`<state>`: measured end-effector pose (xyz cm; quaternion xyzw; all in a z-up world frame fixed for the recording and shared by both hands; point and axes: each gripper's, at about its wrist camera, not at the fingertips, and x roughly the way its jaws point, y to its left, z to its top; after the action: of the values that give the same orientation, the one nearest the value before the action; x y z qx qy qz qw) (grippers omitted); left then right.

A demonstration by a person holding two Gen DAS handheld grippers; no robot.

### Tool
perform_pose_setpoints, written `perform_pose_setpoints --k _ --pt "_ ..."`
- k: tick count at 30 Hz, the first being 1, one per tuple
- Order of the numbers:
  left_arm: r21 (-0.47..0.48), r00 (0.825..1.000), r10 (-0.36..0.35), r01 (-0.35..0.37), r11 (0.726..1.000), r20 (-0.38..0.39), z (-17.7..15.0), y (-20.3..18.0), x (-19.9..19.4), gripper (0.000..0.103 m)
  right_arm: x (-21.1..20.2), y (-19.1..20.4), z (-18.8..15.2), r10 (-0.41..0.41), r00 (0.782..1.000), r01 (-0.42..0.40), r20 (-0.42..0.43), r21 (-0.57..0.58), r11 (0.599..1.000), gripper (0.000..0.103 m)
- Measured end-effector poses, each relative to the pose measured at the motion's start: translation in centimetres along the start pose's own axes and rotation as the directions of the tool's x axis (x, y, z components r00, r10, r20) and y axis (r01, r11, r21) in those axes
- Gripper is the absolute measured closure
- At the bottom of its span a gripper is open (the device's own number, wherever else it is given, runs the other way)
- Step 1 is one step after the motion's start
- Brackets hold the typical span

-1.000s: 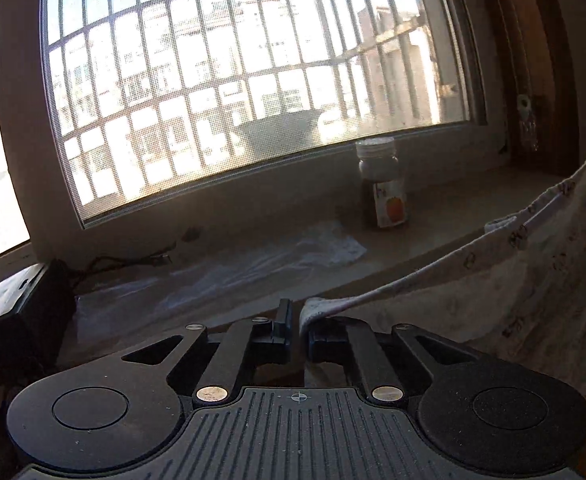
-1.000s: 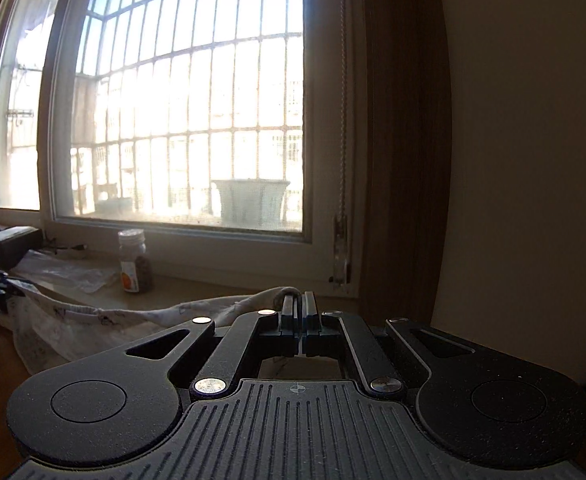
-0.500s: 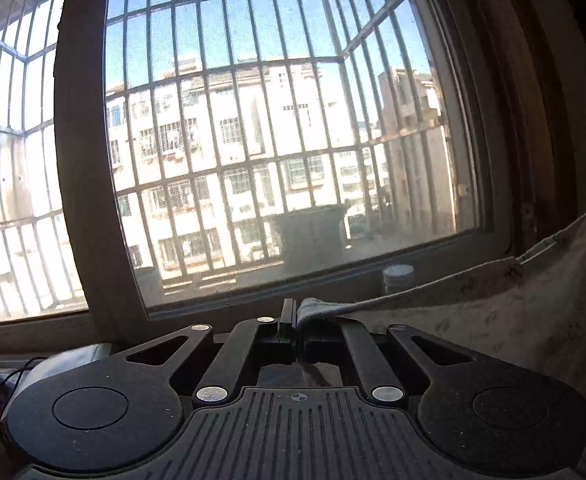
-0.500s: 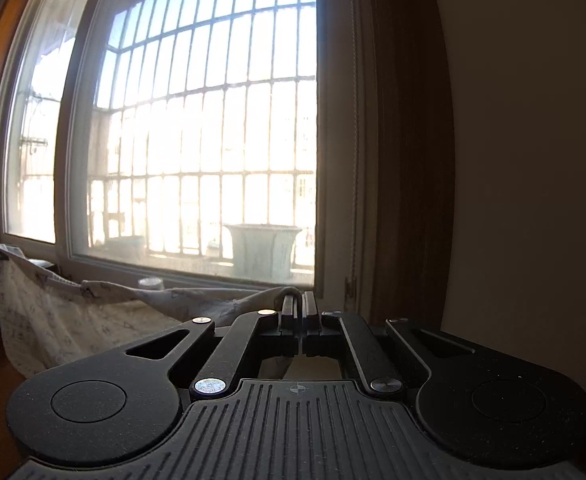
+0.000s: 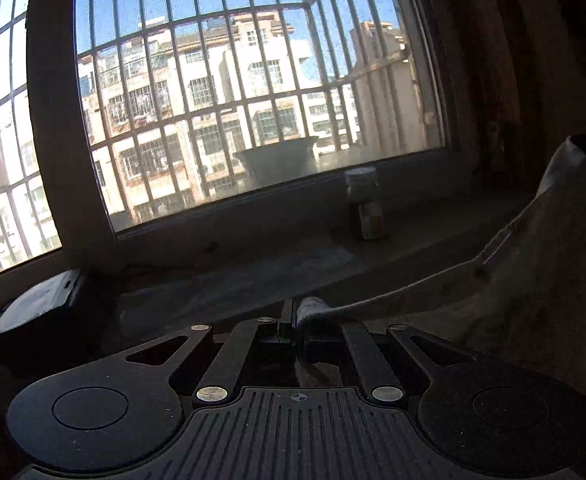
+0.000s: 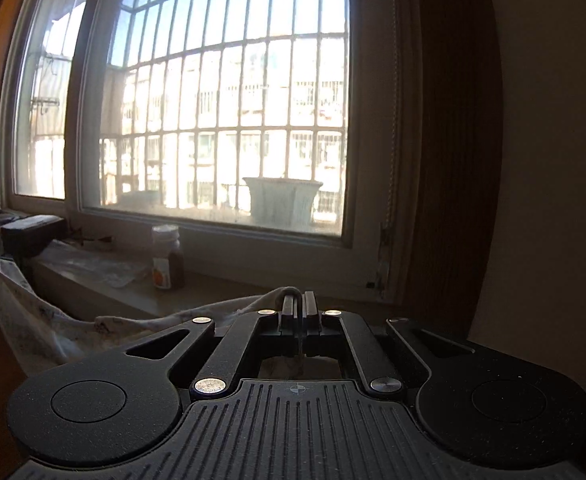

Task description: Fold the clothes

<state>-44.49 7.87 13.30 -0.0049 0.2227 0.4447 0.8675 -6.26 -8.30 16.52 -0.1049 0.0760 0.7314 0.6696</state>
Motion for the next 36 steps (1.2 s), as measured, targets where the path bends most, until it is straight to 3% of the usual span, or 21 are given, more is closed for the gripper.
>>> perform_pose_setpoints --k 7,8,10,16,18,21,28,31,32,36 --pt "-0.04 0.995 -0.011 0.007 0.999 -0.104 -3.7 0.6 2.0 0.1 3.2 1.7 -3.0 0.015 0.984 -0.02 -0.176 -0.03 0.999 0.099" --pt "-0.046 0.993 -0.013 0.007 0.999 -0.119 -4.3 0.7 2.3 0.098 3.4 1.8 -3.2 0.013 0.982 -0.019 -0.186 -0.029 0.999 0.095" --pt "-0.058 0.989 -0.017 0.008 0.998 -0.148 -5.3 0.9 2.9 0.086 3.3 2.1 -3.3 0.011 0.981 -0.017 -0.194 -0.027 1.0 0.088" --pt "-0.081 0.99 -0.094 0.086 0.993 -0.104 -4.3 0.5 1.1 0.053 2.9 3.0 -3.5 0.002 0.979 -0.006 -0.205 -0.02 1.0 0.083" --pt "-0.088 0.989 -0.12 0.113 0.99 -0.087 -3.9 0.3 0.5 0.05 2.5 3.3 -3.2 -0.007 0.983 0.003 -0.181 -0.02 1.0 0.083" --pt "-0.097 0.985 -0.16 0.153 0.983 -0.062 -3.4 0.1 -0.5 0.047 2.1 4.1 -3.1 0.047 0.983 -0.047 -0.175 0.005 0.999 0.083" --pt "-0.061 0.981 -0.195 0.193 0.979 -0.023 -1.3 -3.6 -0.1 0.038 3.8 8.7 -5.9 0.215 0.938 -0.205 -0.274 0.062 0.977 0.083" --pt "-0.046 0.976 -0.218 0.217 0.975 -0.021 -0.8 -5.2 0.8 0.035 5.1 10.4 -6.9 0.234 0.924 -0.227 -0.303 0.059 0.972 0.077" --pt "-0.031 0.973 -0.228 0.227 0.973 -0.032 -0.7 -6.0 1.5 0.034 5.6 10.8 -7.0 0.238 0.922 -0.232 -0.306 0.055 0.971 0.07" --pt "0.009 0.955 -0.281 0.283 0.959 -0.1 -0.4 -8.8 5.3 0.033 6.9 11.8 -7.5 0.225 0.922 -0.232 -0.316 0.013 0.973 0.064"
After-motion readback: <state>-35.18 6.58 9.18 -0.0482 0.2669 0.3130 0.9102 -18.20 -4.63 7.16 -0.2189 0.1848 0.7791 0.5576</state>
